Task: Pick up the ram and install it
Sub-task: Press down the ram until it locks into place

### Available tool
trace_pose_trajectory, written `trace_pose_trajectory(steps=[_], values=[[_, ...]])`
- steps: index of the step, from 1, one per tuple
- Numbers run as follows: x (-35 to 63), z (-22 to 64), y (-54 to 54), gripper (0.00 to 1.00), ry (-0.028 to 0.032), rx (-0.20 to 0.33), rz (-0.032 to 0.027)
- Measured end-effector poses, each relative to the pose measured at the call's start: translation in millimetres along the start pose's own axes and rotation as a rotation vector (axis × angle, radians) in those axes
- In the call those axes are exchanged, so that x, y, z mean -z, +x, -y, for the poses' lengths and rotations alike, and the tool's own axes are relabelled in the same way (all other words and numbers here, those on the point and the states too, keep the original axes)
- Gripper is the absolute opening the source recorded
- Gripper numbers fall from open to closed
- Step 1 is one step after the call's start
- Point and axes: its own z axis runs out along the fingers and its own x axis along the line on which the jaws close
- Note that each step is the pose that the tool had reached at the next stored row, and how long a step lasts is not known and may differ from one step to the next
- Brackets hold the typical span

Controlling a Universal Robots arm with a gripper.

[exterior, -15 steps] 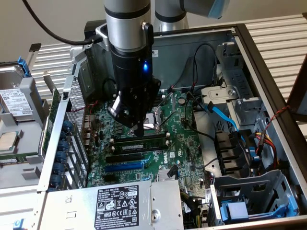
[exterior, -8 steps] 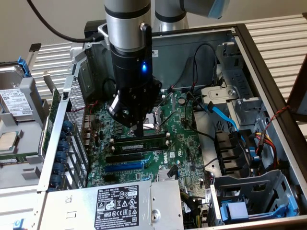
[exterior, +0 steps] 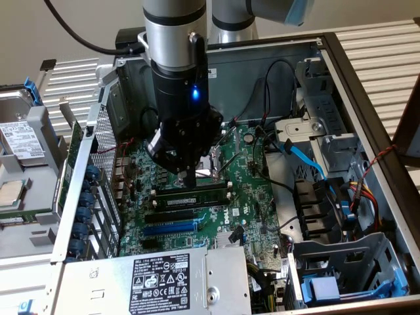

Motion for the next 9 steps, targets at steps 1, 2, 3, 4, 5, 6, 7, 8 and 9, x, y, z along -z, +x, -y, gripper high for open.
trace_pose_trajectory(steps=[1, 2, 3, 4, 5, 6, 7, 8, 9], values=[[0.0, 0.0, 0.0, 0.11, 0.0001, -0.011, 0.0011], [0.0, 0.0, 0.0, 0.11, 0.0004, -0.022, 0.0023], [0.0, 0.0, 0.1, 0.11, 0.0015, -0.031, 0.0047], [0.0, 0.0, 0.1, 0.11, 0.0033, -0.038, 0.0086], [-0.1, 0.0, 0.1, 0.11, 0.0056, -0.046, 0.0137], [0.0, 0.0, 0.0, 0.11, 0.0078, -0.053, 0.018], [0.0, 0.0, 0.1, 0.11, 0.0095, -0.06, 0.0219], [-0.1, 0.0, 0.0, 0.11, 0.0103, -0.069, 0.0239], [-0.1, 0.0, -0.1, 0.11, 0.0104, -0.08, 0.0249]])
